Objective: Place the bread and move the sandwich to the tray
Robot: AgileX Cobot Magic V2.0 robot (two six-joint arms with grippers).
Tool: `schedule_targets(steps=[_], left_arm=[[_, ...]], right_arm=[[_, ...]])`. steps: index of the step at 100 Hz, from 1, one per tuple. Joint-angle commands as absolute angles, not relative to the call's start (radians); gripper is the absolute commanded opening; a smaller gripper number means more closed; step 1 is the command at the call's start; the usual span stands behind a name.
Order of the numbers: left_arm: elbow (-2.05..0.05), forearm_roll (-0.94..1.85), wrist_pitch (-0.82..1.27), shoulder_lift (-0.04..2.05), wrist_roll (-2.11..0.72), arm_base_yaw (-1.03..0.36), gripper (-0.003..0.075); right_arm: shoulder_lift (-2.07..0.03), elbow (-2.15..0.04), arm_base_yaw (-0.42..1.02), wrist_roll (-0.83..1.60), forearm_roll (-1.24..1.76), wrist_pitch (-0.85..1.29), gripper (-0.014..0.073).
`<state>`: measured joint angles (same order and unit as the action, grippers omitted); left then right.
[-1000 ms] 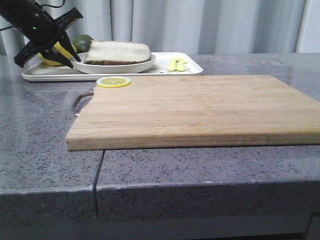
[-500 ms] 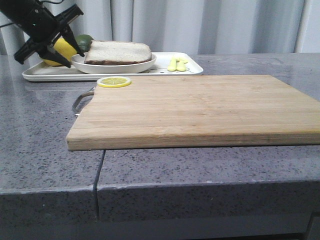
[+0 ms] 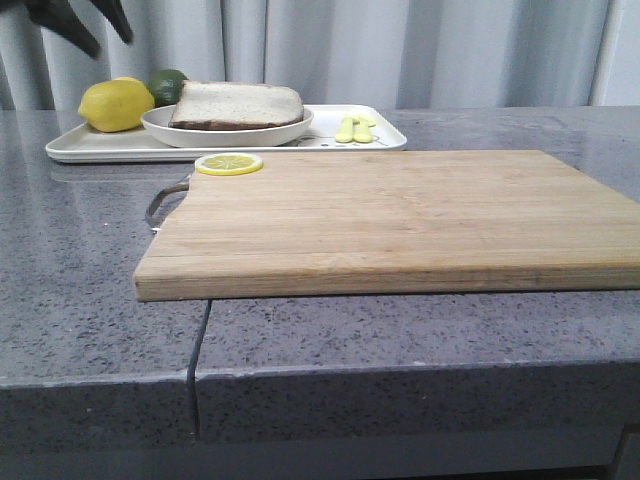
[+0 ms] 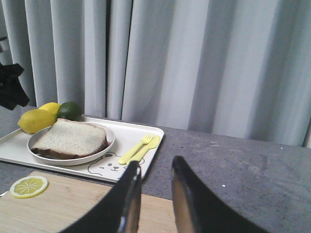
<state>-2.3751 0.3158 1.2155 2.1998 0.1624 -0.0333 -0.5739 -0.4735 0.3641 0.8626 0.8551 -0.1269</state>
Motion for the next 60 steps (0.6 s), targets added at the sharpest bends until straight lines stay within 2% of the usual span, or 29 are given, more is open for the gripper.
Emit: schedule_targets(steps=[1, 32, 60], left_arm=[[-2.491, 0.275, 1.237, 2.103, 0.169, -0.019, 0.0288], [-2.704, 0.287, 1.241, 1.976, 0.138, -0.013, 0.0285], [-2.707, 0.291, 1.249, 1.842, 0.069, -0.095, 0.0285]], right_arm=[[-0.572, -0.503, 0.360, 0.870, 0.850, -0.201, 0.0187], [-0.572, -0.503, 0.360, 0.870, 0.850, -0.208, 0.0187], [-0.572, -0.503, 0.360, 0.870, 0.850, -0.225, 0.0187]])
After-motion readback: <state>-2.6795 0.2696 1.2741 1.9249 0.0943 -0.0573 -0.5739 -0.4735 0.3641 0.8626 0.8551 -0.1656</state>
